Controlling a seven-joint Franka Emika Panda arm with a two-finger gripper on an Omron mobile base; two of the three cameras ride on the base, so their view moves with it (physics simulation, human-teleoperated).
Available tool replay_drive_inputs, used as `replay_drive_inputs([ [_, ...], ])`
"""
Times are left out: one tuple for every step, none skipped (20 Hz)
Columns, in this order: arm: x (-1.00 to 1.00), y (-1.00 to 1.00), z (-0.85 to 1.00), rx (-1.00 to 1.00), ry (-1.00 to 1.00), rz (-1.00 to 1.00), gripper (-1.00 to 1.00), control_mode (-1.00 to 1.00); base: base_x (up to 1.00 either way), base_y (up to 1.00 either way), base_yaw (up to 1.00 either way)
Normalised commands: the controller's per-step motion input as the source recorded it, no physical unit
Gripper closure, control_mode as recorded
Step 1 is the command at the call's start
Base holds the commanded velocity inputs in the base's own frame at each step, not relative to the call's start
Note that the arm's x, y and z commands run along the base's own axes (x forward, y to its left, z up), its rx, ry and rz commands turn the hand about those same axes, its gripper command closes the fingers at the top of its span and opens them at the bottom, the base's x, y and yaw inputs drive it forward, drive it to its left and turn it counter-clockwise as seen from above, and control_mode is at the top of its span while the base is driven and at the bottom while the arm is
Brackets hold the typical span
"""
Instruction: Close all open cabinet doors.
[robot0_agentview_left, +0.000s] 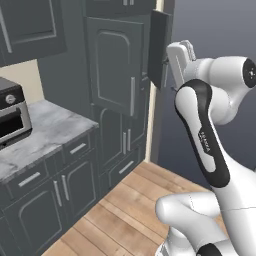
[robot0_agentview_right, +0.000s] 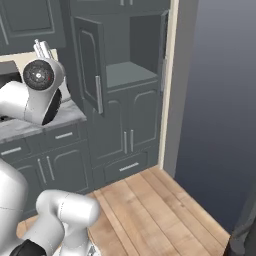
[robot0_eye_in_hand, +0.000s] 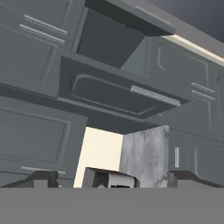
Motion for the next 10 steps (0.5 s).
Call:
replay_drive_inputs([
  [0.0, 0.0, 0.0, 0.0, 0.0, 0.0, -1.0, 1.0, 0.0, -0.67, 0.22],
  [0.0, 0.0, 0.0, 0.0, 0.0, 0.0, -1.0, 1.0, 0.0, -0.65, 0.21],
  [0.0, 0.0, 0.0, 0.0, 0.0, 0.0, -1.0, 1.0, 0.02, -0.65, 0.2],
  [0.0, 0.0, 0.0, 0.0, 0.0, 0.0, -1.0, 1.0, 0.04, -0.64, 0.2],
  [0.0, 0.0, 0.0, 0.0, 0.0, 0.0, -1.0, 1.0, 0.08, -0.62, 0.2],
  [0.0, 0.0, 0.0, 0.0, 0.0, 0.0, -1.0, 1.0, 0.09, -0.62, 0.2],
  [0.0, 0.0, 0.0, 0.0, 0.0, 0.0, -1.0, 1.0, 0.14, -0.62, 0.19],
  [0.0, 0.0, 0.0, 0.0, 0.0, 0.0, -1.0, 1.0, 0.16, -0.61, 0.19],
  [0.0, 0.0, 0.0, 0.0, 0.0, 0.0, -1.0, 1.0, 0.21, -0.6, 0.17],
  [0.0, 0.0, 0.0, 0.0, 0.0, 0.0, -1.0, 1.0, 0.22, -0.6, 0.17],
])
